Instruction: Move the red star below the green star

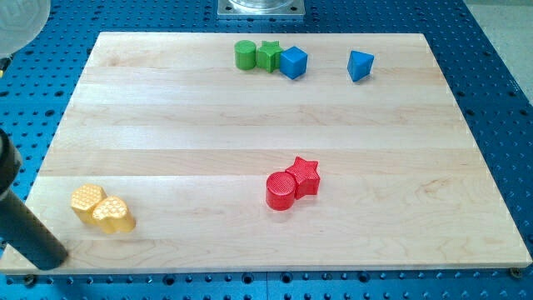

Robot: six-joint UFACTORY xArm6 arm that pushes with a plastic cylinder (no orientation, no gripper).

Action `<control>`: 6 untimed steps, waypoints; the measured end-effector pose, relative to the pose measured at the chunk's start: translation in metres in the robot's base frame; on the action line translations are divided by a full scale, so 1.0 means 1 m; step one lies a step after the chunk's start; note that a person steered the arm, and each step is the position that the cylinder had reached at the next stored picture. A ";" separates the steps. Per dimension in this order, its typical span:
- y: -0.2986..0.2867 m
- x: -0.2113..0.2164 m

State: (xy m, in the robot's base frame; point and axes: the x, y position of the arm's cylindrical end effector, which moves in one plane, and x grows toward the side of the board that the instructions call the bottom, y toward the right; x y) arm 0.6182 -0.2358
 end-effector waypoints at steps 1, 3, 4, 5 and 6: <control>0.068 -0.007; 0.023 -0.051; 0.053 -0.046; 0.127 -0.100; 0.186 -0.093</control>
State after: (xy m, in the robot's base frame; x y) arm 0.5248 -0.0496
